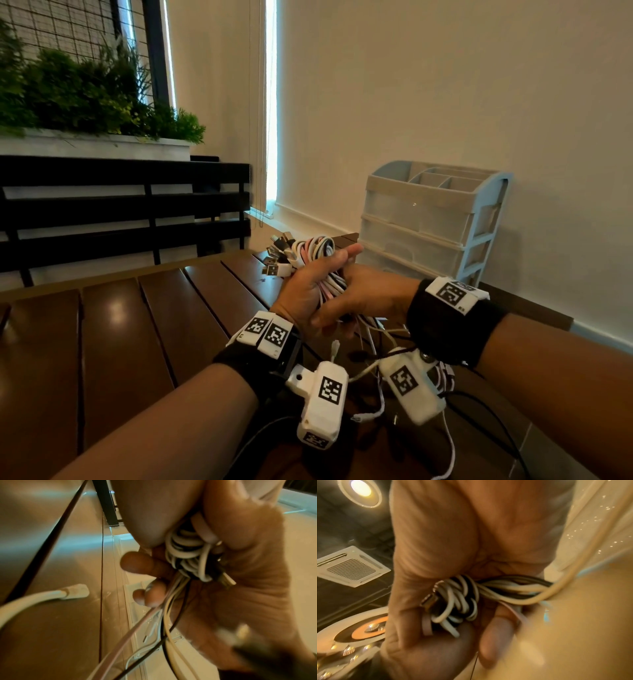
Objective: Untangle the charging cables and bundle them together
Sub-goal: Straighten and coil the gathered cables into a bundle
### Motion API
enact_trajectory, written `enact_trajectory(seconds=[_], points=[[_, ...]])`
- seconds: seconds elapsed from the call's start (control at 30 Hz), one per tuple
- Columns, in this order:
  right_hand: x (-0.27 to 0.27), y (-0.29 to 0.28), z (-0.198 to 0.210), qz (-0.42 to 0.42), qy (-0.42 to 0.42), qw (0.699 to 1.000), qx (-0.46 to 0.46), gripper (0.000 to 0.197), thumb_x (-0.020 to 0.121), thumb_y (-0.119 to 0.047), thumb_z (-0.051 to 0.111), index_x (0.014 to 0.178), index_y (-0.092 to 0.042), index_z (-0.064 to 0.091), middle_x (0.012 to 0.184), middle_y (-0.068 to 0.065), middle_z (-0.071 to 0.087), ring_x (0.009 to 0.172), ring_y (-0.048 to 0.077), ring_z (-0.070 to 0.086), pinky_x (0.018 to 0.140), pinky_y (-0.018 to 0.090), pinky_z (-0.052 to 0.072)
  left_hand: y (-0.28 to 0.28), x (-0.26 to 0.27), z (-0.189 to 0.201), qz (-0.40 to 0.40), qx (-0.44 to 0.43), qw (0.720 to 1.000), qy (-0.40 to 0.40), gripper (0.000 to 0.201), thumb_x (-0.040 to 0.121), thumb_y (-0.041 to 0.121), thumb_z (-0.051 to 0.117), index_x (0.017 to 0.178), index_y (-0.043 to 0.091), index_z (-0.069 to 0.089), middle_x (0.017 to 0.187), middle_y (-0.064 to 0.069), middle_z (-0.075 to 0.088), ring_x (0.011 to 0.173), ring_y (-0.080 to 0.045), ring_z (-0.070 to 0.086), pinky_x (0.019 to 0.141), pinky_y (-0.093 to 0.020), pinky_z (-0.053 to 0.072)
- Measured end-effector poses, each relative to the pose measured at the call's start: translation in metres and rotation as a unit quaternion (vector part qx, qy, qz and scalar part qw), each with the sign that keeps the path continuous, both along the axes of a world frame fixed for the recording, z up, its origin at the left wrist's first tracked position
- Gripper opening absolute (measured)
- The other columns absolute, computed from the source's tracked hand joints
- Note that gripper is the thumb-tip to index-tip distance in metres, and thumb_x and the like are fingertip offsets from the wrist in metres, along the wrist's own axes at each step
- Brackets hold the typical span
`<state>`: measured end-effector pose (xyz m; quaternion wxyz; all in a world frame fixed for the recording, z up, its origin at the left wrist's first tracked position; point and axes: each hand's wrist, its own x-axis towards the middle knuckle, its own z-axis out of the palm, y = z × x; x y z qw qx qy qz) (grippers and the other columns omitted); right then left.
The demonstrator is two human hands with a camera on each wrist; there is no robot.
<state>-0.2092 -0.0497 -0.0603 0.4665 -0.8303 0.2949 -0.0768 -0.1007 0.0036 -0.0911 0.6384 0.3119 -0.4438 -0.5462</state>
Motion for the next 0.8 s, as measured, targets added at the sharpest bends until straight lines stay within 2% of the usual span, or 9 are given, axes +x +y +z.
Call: enact_trajectory(seconds=[0.13, 0.23, 0.27, 0.37, 0.47, 0.57, 0.67, 0.73, 0.8], points=[[-0.001, 0.003, 0.003, -0.023, -0.055, 0.996, 0.067, 0.075, 0.068, -0.022, 0.083, 0.134, -0.019, 0.047, 0.119, 0.016, 0.063, 0.098, 0.033, 0.068, 0.063, 0.035, 0.056, 0.002, -0.005, 0.003, -0.011, -0.018, 0.999, -0.026, 0.047, 0.096, 0.032, 0.036, 0.140, 0.016, 0.044, 0.108, 0.004, 0.060, 0.078, 0.007, 0.068, 0.061, -0.017, 0.054], [-0.004, 0.004, 0.007, -0.011, -0.054, 0.996, 0.065, 0.061, 0.068, -0.008, 0.081, 0.123, -0.017, 0.057, 0.115, 0.020, 0.065, 0.098, 0.037, 0.067, 0.078, 0.048, 0.057, 0.005, -0.008, 0.007, -0.001, -0.011, 0.999, -0.041, 0.054, 0.096, 0.031, 0.040, 0.146, 0.011, 0.038, 0.133, -0.023, 0.053, 0.119, -0.026, 0.059, 0.077, -0.031, 0.055], [-0.005, 0.004, 0.008, -0.010, -0.053, 0.996, 0.071, 0.057, 0.070, -0.001, 0.078, 0.121, -0.015, 0.058, 0.113, 0.022, 0.065, 0.097, 0.039, 0.067, 0.079, 0.049, 0.056, 0.004, -0.009, 0.006, 0.008, -0.015, 0.999, -0.039, 0.054, 0.097, 0.034, 0.043, 0.146, 0.011, 0.038, 0.135, -0.024, 0.052, 0.121, -0.033, 0.056, 0.083, -0.038, 0.054], [-0.008, 0.005, 0.008, -0.016, -0.050, 0.992, 0.112, 0.046, 0.074, 0.010, 0.066, 0.115, -0.010, 0.059, 0.097, 0.022, 0.067, 0.080, 0.031, 0.068, 0.065, 0.038, 0.056, -0.003, -0.009, -0.001, 0.029, -0.043, 0.998, -0.038, 0.059, 0.087, 0.043, 0.052, 0.138, 0.014, 0.048, 0.105, -0.007, 0.069, 0.098, -0.021, 0.068, 0.076, -0.033, 0.055], [-0.009, 0.004, 0.001, -0.032, -0.066, 0.986, 0.152, 0.036, 0.074, 0.012, 0.062, 0.104, -0.008, 0.064, 0.088, 0.022, 0.066, 0.070, 0.027, 0.067, 0.060, 0.034, 0.054, -0.008, -0.009, -0.005, 0.079, -0.067, 0.993, -0.056, 0.060, 0.082, 0.045, 0.059, 0.133, 0.014, 0.055, 0.105, -0.009, 0.067, 0.105, -0.025, 0.064, 0.087, -0.040, 0.052], [-0.010, 0.005, -0.002, -0.048, -0.079, 0.983, 0.161, 0.030, 0.076, 0.016, 0.058, 0.097, -0.006, 0.064, 0.076, 0.017, 0.066, 0.064, 0.024, 0.066, 0.056, 0.031, 0.054, -0.008, -0.008, -0.004, 0.113, -0.083, 0.989, -0.057, 0.061, 0.075, 0.050, 0.067, 0.125, 0.015, 0.062, 0.093, 0.000, 0.069, 0.099, -0.025, 0.065, 0.084, -0.043, 0.055], [-0.012, 0.006, 0.000, -0.056, -0.089, 0.981, 0.163, 0.033, 0.076, 0.020, 0.055, 0.091, -0.009, 0.063, 0.064, 0.006, 0.068, 0.055, 0.015, 0.067, 0.049, 0.025, 0.052, -0.011, -0.007, -0.006, 0.122, -0.107, 0.981, -0.103, 0.062, 0.062, 0.070, 0.070, 0.109, 0.030, 0.071, 0.092, 0.003, 0.071, 0.105, -0.026, 0.064, 0.101, -0.054, 0.045], [-0.011, 0.009, -0.001, -0.068, -0.093, 0.982, 0.151, 0.036, 0.074, 0.020, 0.056, 0.089, -0.012, 0.064, 0.065, 0.004, 0.070, 0.058, 0.015, 0.068, 0.054, 0.027, 0.053, -0.011, -0.007, -0.006, 0.112, -0.114, 0.980, -0.116, 0.055, 0.058, 0.077, 0.067, 0.097, 0.040, 0.074, 0.086, 0.005, 0.072, 0.102, -0.024, 0.064, 0.102, -0.055, 0.044], [-0.008, 0.012, -0.003, -0.074, -0.098, 0.984, 0.125, 0.032, 0.070, 0.014, 0.063, 0.091, -0.010, 0.065, 0.078, 0.012, 0.069, 0.072, 0.026, 0.066, 0.072, 0.040, 0.053, -0.012, -0.006, -0.005, 0.120, -0.120, 0.980, -0.107, 0.052, 0.058, 0.077, 0.068, 0.087, 0.035, 0.075, 0.090, 0.007, 0.073, 0.103, -0.019, 0.065, 0.105, -0.053, 0.042]])
